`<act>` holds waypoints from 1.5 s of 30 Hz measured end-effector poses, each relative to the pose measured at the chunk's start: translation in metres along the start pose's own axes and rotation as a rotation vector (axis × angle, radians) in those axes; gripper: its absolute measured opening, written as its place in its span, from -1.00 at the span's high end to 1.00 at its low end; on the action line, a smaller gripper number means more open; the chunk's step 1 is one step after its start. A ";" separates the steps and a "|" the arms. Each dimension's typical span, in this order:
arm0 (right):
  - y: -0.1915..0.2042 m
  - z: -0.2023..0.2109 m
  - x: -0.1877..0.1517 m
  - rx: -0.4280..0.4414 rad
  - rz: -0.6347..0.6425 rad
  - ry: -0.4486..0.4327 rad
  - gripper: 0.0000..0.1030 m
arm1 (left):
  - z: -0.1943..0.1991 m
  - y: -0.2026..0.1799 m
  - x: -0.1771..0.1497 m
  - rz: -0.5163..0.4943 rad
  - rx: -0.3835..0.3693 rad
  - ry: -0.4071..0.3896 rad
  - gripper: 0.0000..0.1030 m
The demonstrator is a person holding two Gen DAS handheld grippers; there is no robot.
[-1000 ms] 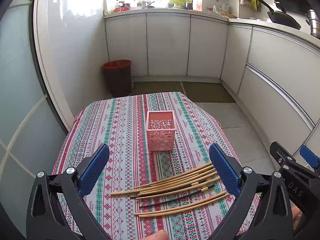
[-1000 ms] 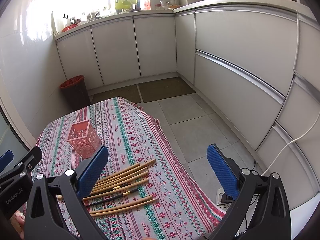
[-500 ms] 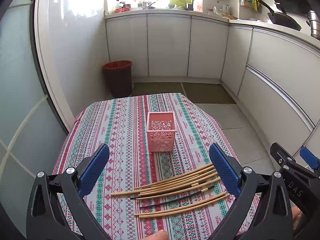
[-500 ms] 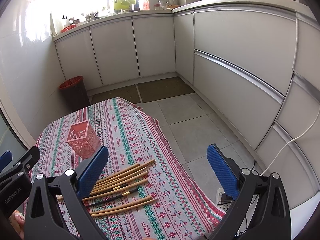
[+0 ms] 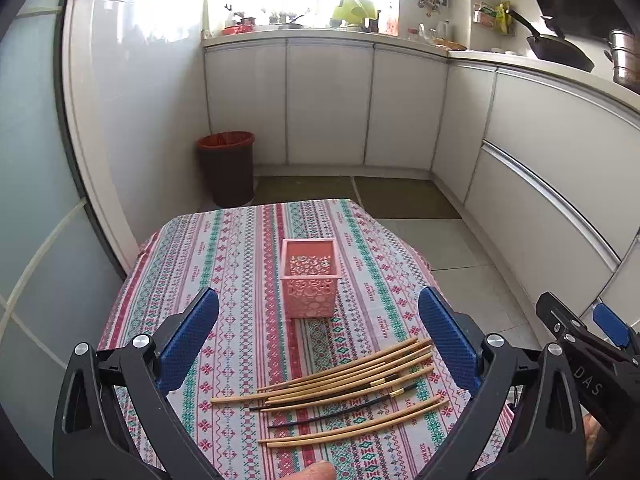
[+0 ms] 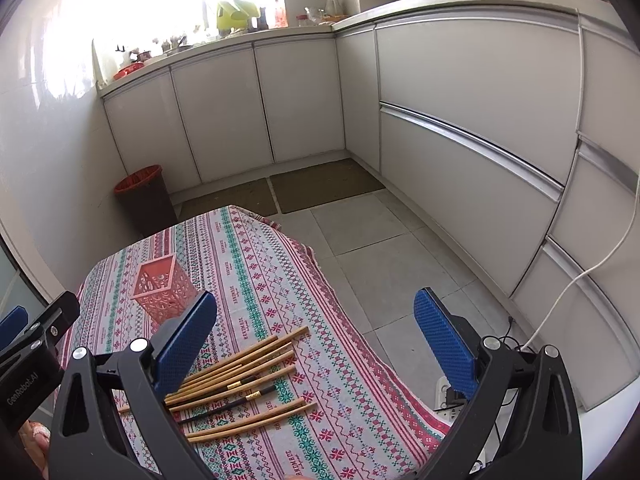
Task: Organize utensils
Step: 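Lower the left gripper onto the chopsticks and close on one chopstick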
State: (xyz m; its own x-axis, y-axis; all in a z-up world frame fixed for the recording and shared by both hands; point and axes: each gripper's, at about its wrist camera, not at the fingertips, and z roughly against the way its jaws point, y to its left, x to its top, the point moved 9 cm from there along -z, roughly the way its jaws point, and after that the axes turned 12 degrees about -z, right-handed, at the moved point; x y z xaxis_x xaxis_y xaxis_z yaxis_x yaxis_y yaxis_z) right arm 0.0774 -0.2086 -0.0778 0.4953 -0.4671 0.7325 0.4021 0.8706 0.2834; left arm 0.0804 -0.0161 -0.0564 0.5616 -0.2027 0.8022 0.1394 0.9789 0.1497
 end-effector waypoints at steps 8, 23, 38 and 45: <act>-0.044 0.000 0.025 0.065 -0.290 0.009 -0.87 | -0.056 -0.049 0.002 -0.124 -0.225 0.172 -0.86; -0.086 -0.089 -0.006 0.114 -0.563 0.415 -0.87 | -0.211 -0.155 -0.086 -0.525 -0.352 0.750 -0.86; -0.092 -0.115 -0.049 0.111 -0.693 0.616 -0.87 | -0.248 -0.150 -0.081 -0.578 -0.412 0.838 -0.23; -0.090 -0.128 -0.071 0.131 -0.742 0.717 -0.87 | -0.275 -0.137 -0.109 -0.567 -0.442 0.875 -0.64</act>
State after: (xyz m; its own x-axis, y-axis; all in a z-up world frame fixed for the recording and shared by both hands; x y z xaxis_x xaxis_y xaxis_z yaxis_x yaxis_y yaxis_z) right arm 0.1051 -0.2735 -0.2343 0.5168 -0.8366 -0.1815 0.7270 0.3170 0.6091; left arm 0.2247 -0.1362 -0.3234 0.6791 -0.7337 -0.0230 0.7339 0.6792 0.0067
